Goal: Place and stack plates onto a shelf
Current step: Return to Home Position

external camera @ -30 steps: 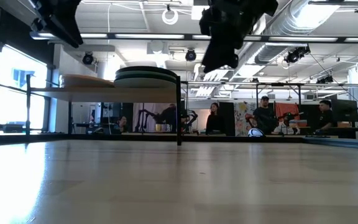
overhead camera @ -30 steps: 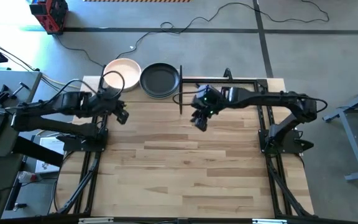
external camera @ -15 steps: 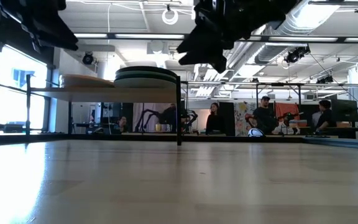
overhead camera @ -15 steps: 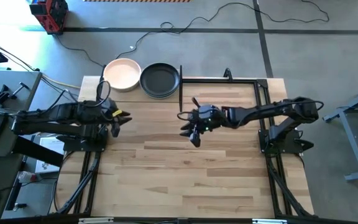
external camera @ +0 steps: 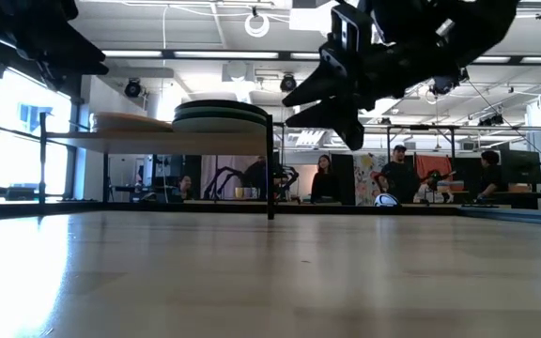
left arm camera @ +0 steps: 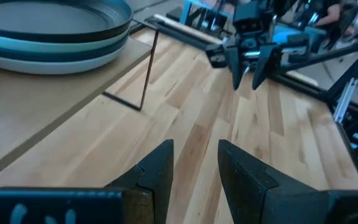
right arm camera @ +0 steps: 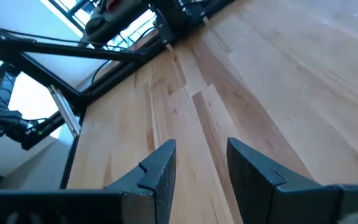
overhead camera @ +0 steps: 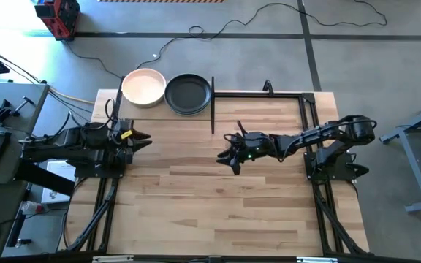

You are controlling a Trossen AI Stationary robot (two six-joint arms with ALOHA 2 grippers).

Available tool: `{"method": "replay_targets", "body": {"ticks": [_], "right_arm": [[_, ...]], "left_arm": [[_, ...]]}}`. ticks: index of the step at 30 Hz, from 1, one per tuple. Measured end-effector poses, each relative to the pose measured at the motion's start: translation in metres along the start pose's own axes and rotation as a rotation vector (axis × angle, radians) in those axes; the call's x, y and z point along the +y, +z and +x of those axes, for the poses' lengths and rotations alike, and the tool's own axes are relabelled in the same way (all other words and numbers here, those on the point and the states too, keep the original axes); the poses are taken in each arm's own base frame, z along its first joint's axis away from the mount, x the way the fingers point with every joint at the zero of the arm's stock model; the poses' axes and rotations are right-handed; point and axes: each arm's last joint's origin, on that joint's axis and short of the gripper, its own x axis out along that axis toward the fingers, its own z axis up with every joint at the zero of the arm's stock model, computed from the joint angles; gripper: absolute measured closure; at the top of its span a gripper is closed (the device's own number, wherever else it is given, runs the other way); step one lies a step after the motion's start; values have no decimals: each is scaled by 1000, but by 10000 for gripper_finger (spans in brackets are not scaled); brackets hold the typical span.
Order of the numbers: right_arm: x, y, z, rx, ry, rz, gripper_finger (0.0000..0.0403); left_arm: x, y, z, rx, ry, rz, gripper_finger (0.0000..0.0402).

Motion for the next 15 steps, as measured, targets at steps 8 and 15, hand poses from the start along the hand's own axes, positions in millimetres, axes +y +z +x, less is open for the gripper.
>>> {"method": "replay_targets", "body": {"ticks": [8, 15], "right_arm": [[-6, -6, -2, -6, -1, 9, 277], [-6, -6, -2, -4, -1, -10, 277]], "left_arm": [[4, -11, 2, -77, -30, -40, 287], [4, -20, 10, -75, -68, 6, 287]]}}
